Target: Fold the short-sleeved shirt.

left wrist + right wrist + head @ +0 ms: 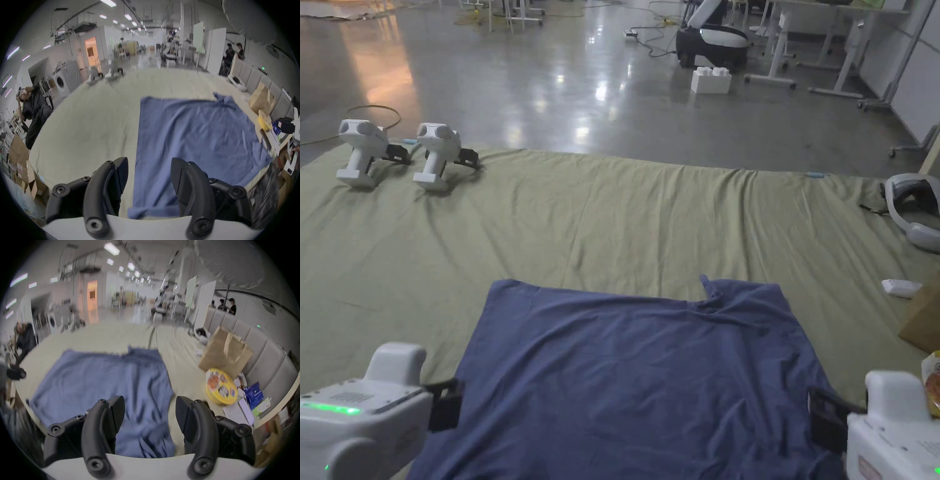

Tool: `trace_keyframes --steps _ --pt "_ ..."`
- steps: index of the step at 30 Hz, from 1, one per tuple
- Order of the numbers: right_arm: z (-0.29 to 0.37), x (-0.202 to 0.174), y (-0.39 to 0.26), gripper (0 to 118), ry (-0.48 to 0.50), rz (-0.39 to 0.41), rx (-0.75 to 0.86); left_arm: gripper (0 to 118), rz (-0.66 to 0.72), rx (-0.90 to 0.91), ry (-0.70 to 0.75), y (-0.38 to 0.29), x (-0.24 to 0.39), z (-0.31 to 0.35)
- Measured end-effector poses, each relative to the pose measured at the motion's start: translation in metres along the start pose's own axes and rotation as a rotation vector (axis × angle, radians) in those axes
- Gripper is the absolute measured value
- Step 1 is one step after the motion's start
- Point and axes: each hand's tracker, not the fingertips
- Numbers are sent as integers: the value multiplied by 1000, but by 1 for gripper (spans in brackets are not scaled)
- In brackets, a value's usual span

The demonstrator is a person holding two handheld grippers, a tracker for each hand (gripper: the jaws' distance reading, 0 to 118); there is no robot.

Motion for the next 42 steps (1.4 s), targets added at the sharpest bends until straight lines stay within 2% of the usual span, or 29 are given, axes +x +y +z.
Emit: trace_keyframes --steps 2,4,5,6,7,8,9,10,11,12,13,15,21,29,34,36,37,38,39,41,42 --pt "-1 -9 13 71 -20 -25 102 64 30 78 -16 11 8 1" --pt "0 -19 24 65 -44 -31 210 63 59 174 -14 19 17 3" --pt "0 -24 29 59 -53 -32 248 63 66 211 -1 23 21 5" --pt "0 -29 33 43 -61 -39 290 61 71 255 22 27 27 7" --pt "0 -33 37 30 -80 -46 316 53 72 293 40 30 31 9" --pt "0 -36 40 19 -103 -55 329 34 72 320 47 30 28 1" --pt "-4 -40 42 16 -121 -75 353 17 66 353 52 31 29 -2" --pt "-4 -41 43 11 -109 -93 380 17 61 366 69 34 32 -2" --pt "-4 -41 43 11 -88 -94 397 14 65 383 79 35 33 -1" --pt "-5 -44 44 9 -94 -79 394 4 65 403 63 36 38 2" --pt "-6 -47 45 8 -111 -61 403 3 63 417 47 37 39 4" --pt "-6 -50 45 7 -102 -30 421 2 51 448 87 39 42 7" --pt "-5 -54 45 6 -98 -10 430 2 41 439 56 40 31 7" --pt "-11 -55 38 6 -68 4 375 2 84 111 26 3 -15 -5" --pt "-20 -56 31 6 -43 4 312 2 102 -201 -38 -27 -38 -24" --pt "-22 -57 28 6 -39 6 294 6 98 -312 -47 -39 -40 -32" --pt "-23 -57 26 6 -35 7 286 13 101 -368 -42 -45 -42 -37" --pt "-24 -58 25 6 -33 9 278 25 113 -401 -39 -51 -43 -40" --pt "-24 -58 23 6 -32 13 272 44 134 -433 -44 -58 -45 -44" --pt "-25 -59 21 6 -31 21 262 59 172 -471 -51 -66 -46 -43" --pt "-25 -59 19 6 -31 26 255 70 186 -499 -38 -71 -46 -45"
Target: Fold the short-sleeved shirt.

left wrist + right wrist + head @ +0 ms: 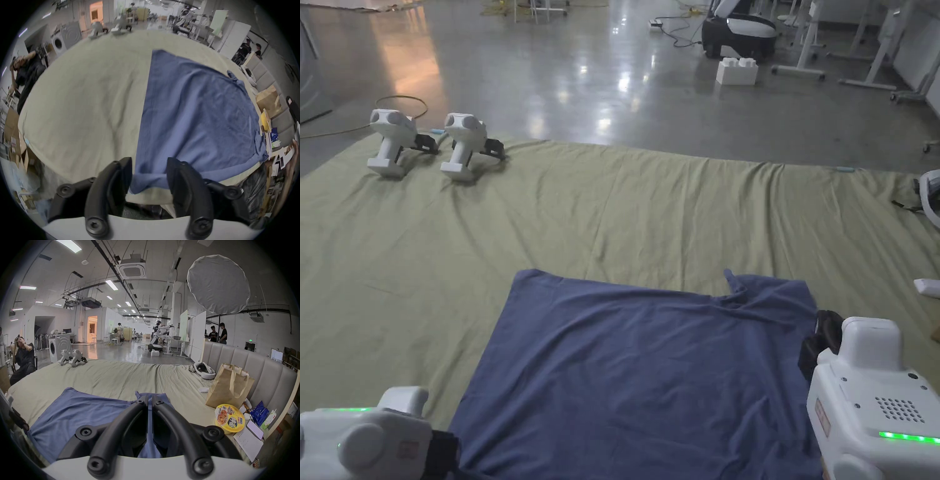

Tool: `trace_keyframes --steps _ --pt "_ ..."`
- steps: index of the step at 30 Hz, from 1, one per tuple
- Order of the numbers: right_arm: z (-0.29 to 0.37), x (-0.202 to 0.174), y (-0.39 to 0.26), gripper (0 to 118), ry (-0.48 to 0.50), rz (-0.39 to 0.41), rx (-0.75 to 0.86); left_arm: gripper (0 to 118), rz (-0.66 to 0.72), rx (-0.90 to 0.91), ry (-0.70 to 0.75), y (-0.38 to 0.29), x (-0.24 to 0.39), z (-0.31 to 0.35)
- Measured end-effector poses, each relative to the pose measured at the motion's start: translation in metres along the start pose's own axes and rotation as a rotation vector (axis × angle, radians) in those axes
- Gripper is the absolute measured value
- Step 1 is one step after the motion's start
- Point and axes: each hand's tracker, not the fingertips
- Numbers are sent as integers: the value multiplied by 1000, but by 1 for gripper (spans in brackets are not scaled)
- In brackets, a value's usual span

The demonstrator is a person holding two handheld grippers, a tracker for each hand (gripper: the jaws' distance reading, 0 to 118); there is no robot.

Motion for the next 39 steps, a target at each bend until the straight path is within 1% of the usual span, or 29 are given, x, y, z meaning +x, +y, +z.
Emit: trace_keyframes --steps 3,5,6,11,13,14,15,16,18,19,22,24,26,29,31,32,33,34,36,39 --pt "-1 1 -4 6 1 9 -18 70 -18 -47 96 -9 -2 -8" --pt "-2 3 -6 6 4 8 -30 71 -18 -79 100 -13 -1 -16" --pt "-2 3 -7 6 4 8 -37 71 -14 -74 90 -17 -1 -16" --pt "0 4 -12 6 4 7 -52 71 -33 -53 132 -18 9 -13" --pt "0 5 -14 6 8 3 -63 71 -72 -48 165 -19 17 -13" --pt "1 5 -15 6 10 1 -67 69 -96 -42 172 -16 8 -23" --pt "1 6 -17 6 11 0 -72 62 -113 -37 167 -16 9 -25" --pt "2 6 -18 6 11 -1 -77 50 -120 -34 151 -16 11 -26" --pt "3 9 -21 6 11 -4 -90 21 -109 -29 105 -18 14 -25" --pt "4 11 -22 6 14 -7 -100 13 -108 -29 101 -18 15 -26" --pt "12 21 -25 6 27 -25 -143 11 -129 -15 101 -23 16 -25" --pt "19 31 -26 7 30 -29 -204 11 -97 -4 75 -23 8 -23" --pt "24 43 -30 8 24 -16 -290 11 -66 -4 46 -22 1 -21" --pt "28 62 -42 18 4 7 -458 11 -55 -1 33 -22 -4 -19" --pt "34 74 -55 31 26 -14 -559 11 -56 6 33 -24 4 -12" --pt "35 78 -61 37 44 -11 -610 11 -62 10 36 -25 5 -11" --pt "37 82 -69 47 61 -14 -661 11 -68 14 38 -25 6 -11" --pt "39 84 -77 52 72 -6 -712 11 -75 14 42 -26 12 -8" --pt "44 85 -92 61 89 -6 -788 11 -81 17 47 -27 13 -7" --pt "47 84 -115 64 102 12 -879 11 -84 17 50 -27 17 -4"
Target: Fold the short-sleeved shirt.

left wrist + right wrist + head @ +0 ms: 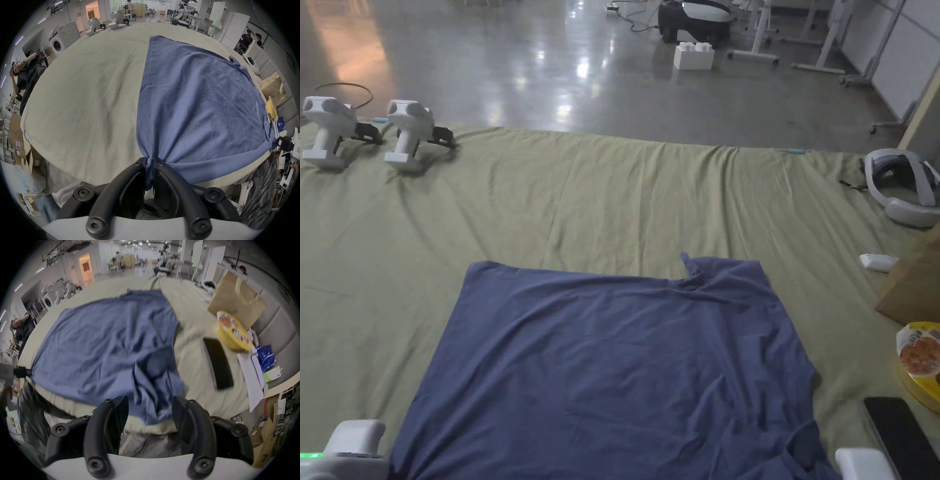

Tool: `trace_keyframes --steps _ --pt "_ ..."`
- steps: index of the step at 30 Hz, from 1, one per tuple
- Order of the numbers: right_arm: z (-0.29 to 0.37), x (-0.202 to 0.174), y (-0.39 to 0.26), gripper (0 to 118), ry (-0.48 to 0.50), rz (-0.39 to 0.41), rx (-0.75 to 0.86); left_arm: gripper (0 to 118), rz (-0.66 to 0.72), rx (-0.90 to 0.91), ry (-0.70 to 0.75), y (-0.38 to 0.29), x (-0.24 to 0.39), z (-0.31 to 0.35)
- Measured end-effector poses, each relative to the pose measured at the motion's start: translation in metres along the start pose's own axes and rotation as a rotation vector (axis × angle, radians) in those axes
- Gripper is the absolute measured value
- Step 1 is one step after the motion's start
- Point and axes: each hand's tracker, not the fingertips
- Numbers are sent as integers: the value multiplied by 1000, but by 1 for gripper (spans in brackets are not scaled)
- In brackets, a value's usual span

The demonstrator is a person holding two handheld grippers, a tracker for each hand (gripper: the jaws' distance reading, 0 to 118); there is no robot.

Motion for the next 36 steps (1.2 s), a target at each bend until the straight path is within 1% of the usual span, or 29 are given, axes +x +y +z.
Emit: trace_keyframes --steps 2,4,5,7,8,9,11,12,13,15,17,20,22,26,30,36 --pt "-12 1 -6 65 -23 0 -35 11 -1 -2 0 0 1 0" --pt "-25 5 -9 65 -36 -21 -45 11 -2 -5 0 1 0 -1" --pt "-29 8 -9 64 -29 -45 -50 11 -2 -6 0 1 0 -2" --pt "-35 12 -7 60 18 -106 -49 11 -5 -10 0 2 1 -3" --pt "-36 13 -5 56 16 -102 -48 11 -6 -11 2 2 2 -3" --pt "-36 13 -3 49 17 -94 -47 11 -8 -11 3 2 2 -3" --pt "-36 11 -1 35 27 -92 -34 11 -9 -13 4 3 2 -4" --pt "-36 10 0 23 39 -95 -33 11 -7 -13 4 3 2 -4" --pt "-38 9 1 18 54 -102 -41 11 -5 -13 3 3 2 -4" --pt "-40 5 0 15 42 -88 -36 11 0 -11 -1 3 1 -4" --pt "-39 5 0 13 42 -83 -37 11 8 -9 -6 2 0 -4" --pt "-27 7 -2 11 47 -101 -14 11 20 1 -13 1 -2 -1" --pt "-14 7 -3 11 37 -97 30 11 23 27 -11 1 -1 6" --pt "8 9 5 11 51 -103 86 11 53 97 -36 7 -2 21" --pt "17 11 26 11 58 -101 128 11 91 164 -83 25 -7 30" --pt "17 12 76 11 51 -97 190 11 96 241 -88 72 -8 30"
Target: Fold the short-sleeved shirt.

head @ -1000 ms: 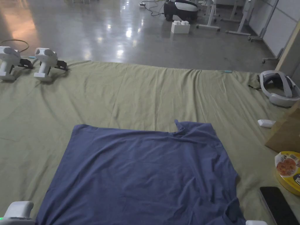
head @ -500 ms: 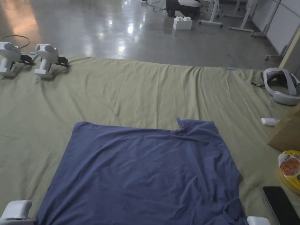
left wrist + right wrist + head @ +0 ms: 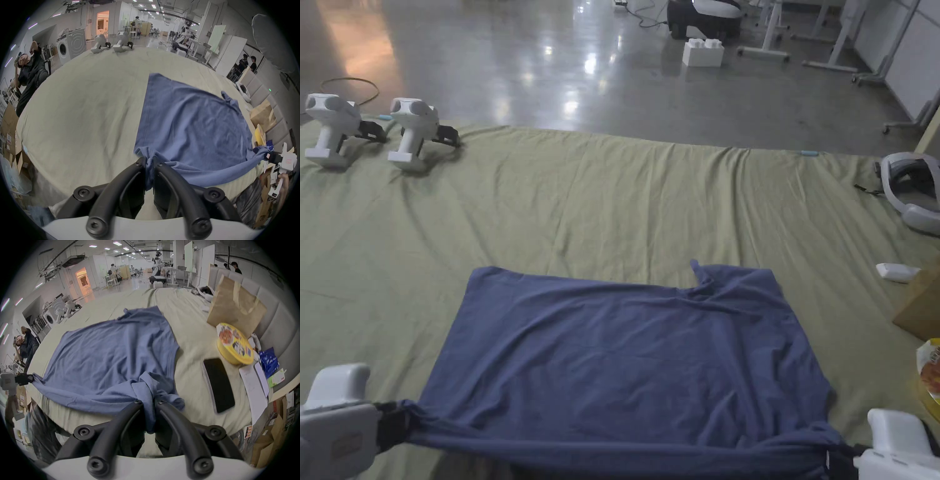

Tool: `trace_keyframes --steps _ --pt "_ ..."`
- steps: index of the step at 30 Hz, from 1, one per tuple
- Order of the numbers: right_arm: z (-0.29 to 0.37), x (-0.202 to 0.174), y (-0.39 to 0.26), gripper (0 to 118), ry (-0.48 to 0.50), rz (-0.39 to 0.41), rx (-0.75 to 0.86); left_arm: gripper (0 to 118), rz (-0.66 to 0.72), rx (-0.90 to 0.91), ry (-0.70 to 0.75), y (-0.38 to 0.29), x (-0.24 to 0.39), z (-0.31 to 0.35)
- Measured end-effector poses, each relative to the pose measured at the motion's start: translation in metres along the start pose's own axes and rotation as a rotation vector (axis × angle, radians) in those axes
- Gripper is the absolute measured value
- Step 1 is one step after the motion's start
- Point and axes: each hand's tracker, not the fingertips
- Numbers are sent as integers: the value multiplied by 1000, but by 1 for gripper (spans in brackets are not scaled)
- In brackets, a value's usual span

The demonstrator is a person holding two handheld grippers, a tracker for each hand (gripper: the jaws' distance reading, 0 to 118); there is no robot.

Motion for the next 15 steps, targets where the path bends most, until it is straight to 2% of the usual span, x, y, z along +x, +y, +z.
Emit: trace_keyframes --steps 8,15 --pt "-55 -2 69 11 -26 10 25 11 -8 21 31 61 9 -56" --pt "-120 -4 104 11 -60 40 -12 11 11 -85 59 87 11 -108"
